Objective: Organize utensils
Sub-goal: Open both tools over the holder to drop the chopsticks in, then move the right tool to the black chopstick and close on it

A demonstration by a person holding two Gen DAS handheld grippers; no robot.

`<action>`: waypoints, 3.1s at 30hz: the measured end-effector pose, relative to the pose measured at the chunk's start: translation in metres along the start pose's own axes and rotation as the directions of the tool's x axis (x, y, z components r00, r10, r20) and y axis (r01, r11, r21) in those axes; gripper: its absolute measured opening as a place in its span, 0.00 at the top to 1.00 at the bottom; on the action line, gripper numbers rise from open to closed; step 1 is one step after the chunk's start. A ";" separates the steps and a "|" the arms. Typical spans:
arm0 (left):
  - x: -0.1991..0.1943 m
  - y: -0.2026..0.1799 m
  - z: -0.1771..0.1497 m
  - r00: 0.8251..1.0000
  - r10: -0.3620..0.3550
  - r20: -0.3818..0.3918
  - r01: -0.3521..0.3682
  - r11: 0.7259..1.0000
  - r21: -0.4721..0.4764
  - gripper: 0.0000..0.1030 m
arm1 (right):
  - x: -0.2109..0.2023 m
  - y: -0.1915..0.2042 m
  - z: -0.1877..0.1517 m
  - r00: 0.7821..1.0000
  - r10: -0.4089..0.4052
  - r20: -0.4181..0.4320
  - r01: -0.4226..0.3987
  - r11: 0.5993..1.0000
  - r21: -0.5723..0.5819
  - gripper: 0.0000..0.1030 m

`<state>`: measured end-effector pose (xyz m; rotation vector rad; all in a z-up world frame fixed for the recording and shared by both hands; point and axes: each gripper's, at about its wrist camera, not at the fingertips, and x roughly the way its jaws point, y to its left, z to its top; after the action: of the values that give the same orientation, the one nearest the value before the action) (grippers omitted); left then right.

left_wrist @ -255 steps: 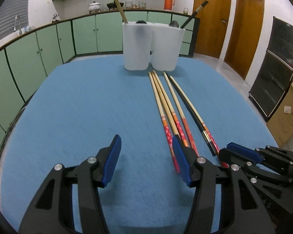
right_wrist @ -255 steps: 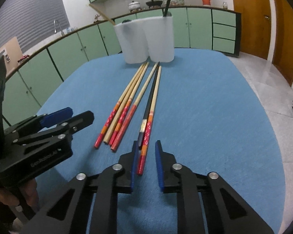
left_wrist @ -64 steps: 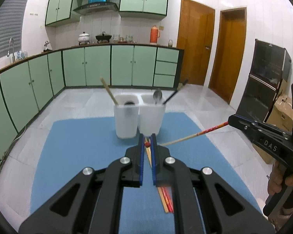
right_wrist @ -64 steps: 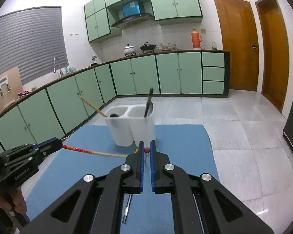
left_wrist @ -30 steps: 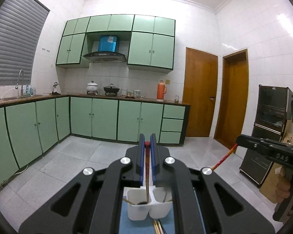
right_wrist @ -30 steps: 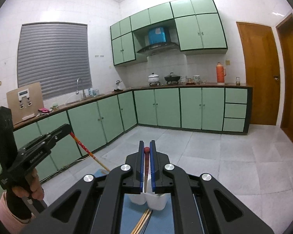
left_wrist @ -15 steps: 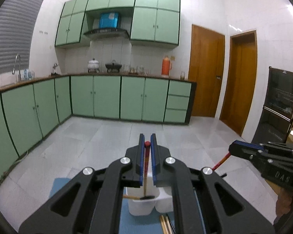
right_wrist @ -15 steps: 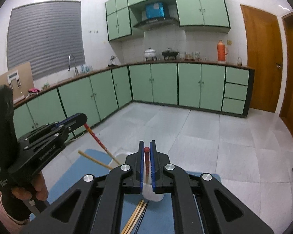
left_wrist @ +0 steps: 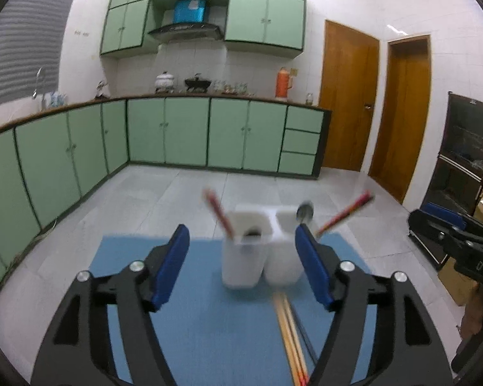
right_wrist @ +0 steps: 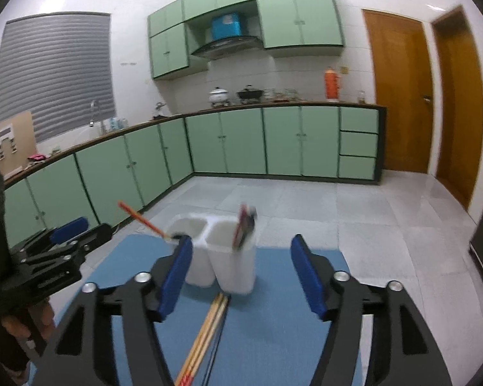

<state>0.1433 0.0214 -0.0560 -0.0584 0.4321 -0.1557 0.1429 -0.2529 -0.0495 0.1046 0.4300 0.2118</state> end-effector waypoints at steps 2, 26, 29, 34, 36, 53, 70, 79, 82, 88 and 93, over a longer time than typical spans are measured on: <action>-0.001 0.003 -0.025 0.999 0.008 -0.035 -0.009 1.000 -0.019 0.32 | -0.001 -0.002 -0.024 1.000 -0.009 -0.020 0.010 1.000 0.029 0.37; -0.015 -0.011 -0.161 0.945 0.003 -0.326 0.024 0.997 0.079 0.46 | 0.008 0.037 -0.175 0.933 0.040 -0.356 -0.037 0.999 0.015 0.79; -0.014 -0.009 -0.163 0.943 0.003 -0.333 0.023 0.997 0.073 0.48 | 0.014 0.041 -0.178 0.921 0.055 -0.385 -0.052 0.998 0.017 0.82; -0.010 -0.007 -0.164 0.935 -0.013 -0.354 0.040 0.997 0.071 0.49 | 0.024 0.042 -0.183 0.900 0.076 -0.429 -0.069 0.997 0.032 0.84; -0.008 -0.007 -0.164 0.933 -0.013 -0.359 0.041 0.997 0.071 0.49 | 0.026 0.041 -0.182 0.899 0.080 -0.432 -0.071 0.997 0.037 0.85; -0.001 -0.024 -0.171 0.910 -0.057 -0.411 0.109 0.989 0.103 0.48 | 0.016 0.016 -0.180 0.907 0.033 -0.419 0.004 0.996 0.088 0.93; -0.001 -0.016 -0.172 0.908 -0.060 -0.414 0.092 0.994 0.057 0.56 | 0.009 0.006 -0.179 0.918 0.018 -0.397 0.033 0.992 0.122 0.91; -0.005 -0.025 -0.179 0.895 -0.084 -0.439 0.134 0.987 0.085 0.55 | -0.004 -0.001 -0.181 0.930 0.023 -0.367 0.032 0.989 0.143 0.91; -0.004 -0.026 -0.181 0.892 -0.080 -0.445 0.134 0.987 0.091 0.54 | -0.004 -0.002 -0.180 0.929 0.024 -0.369 0.032 0.989 0.144 0.91; -0.001 -0.030 -0.183 0.890 -0.037 -0.454 0.105 0.987 0.125 0.57 | -0.003 0.001 -0.180 0.928 0.026 -0.372 0.024 0.991 0.129 0.91; -0.003 -0.020 -0.181 0.894 -0.026 -0.447 0.071 0.994 0.084 0.62 | -0.003 0.002 -0.181 0.925 0.040 -0.379 0.005 0.993 0.116 0.91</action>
<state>0.0618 -0.0021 -0.2172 0.0659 0.8833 -0.2409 0.0637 -0.2413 -0.2116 0.1822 0.8309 0.2250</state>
